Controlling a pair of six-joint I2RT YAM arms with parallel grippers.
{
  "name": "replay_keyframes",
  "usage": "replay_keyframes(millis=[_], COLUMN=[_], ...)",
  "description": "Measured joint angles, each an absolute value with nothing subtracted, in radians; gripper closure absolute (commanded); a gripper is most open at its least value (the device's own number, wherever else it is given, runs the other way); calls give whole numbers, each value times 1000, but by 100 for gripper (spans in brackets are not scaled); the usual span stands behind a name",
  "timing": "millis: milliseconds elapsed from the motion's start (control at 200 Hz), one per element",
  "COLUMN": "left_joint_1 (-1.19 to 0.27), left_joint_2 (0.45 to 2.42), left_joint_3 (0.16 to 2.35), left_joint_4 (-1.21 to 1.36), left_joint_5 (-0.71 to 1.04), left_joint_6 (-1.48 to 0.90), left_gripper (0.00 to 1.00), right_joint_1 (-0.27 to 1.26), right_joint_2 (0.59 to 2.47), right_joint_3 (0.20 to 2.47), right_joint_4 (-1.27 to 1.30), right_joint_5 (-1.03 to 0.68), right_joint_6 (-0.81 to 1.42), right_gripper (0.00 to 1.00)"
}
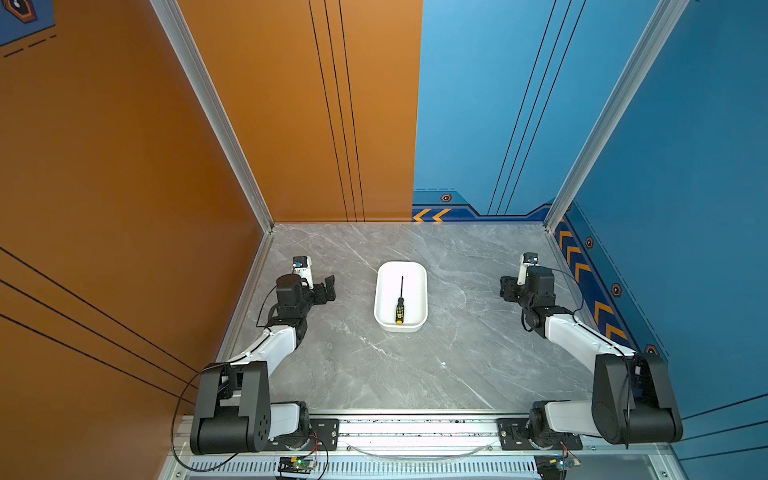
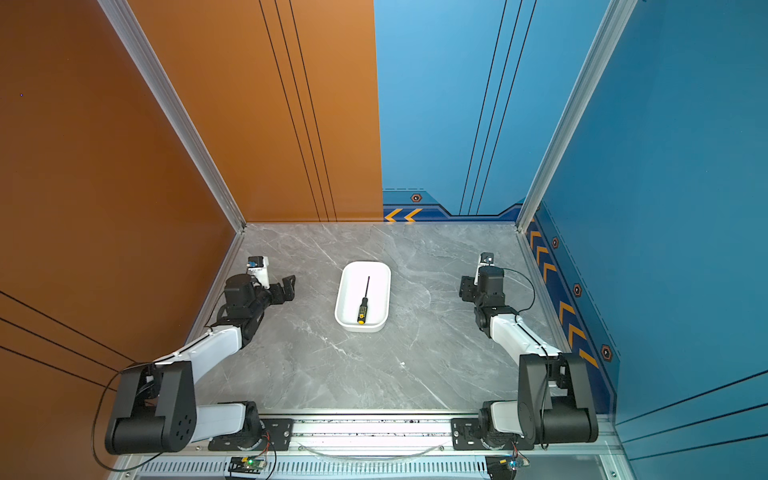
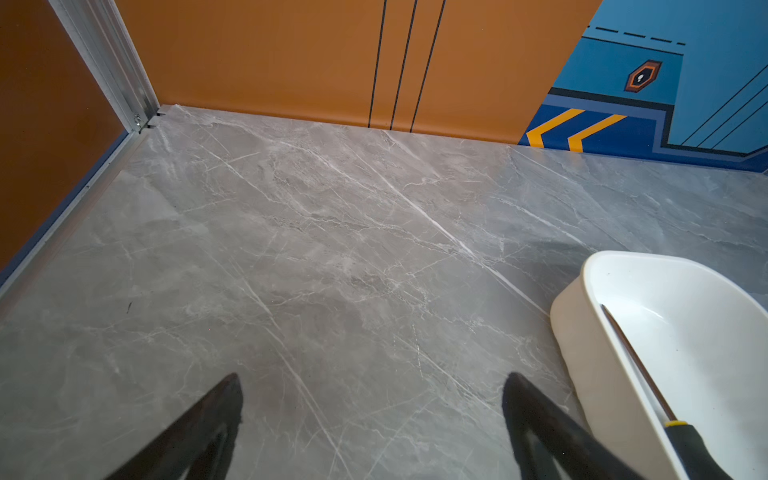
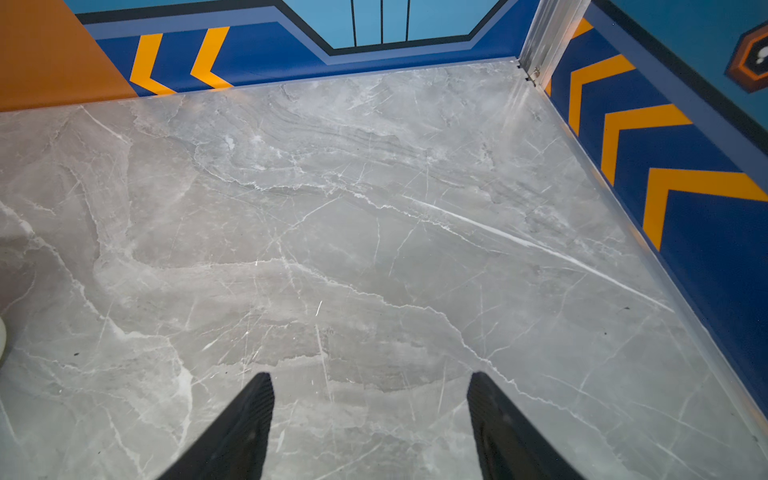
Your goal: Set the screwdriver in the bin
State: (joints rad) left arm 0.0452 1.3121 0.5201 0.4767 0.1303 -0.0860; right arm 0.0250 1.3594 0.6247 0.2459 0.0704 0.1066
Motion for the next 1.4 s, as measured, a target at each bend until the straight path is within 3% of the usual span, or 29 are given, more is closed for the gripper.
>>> replay_keyframes(millis=[320,746,1236,1302,1357,1377,1402], left_joint_1=[48,48,-27,-43,-47,-47,-47], left_joint_2=[1313,1298,1553,1555,1555,1555,1555], left_joint_3=[419,334,317,317,319,320,323], left_joint_4=[687,762,952,958,967,969,969], left_joint_5=[131,99,3,-20,-39,-49,-60], left_joint_6=[-22,-19,13,23,27,27,27], left_gripper=[2,2,2,2,2,2,2], right_joint_1=[25,25,24,24,24,24,24], right_joint_2=[1399,1482,1528,1532,1533,1533,1533], right_joint_3=[522,443,397,392,391,391,391], right_joint_4=[473,696,838,847,852,854,857], right_joint_5=[68,69,75,75,75,76,76], right_joint_6=[93,76,74,75,71,75,74], right_gripper=[27,27,25,22,12,1,0])
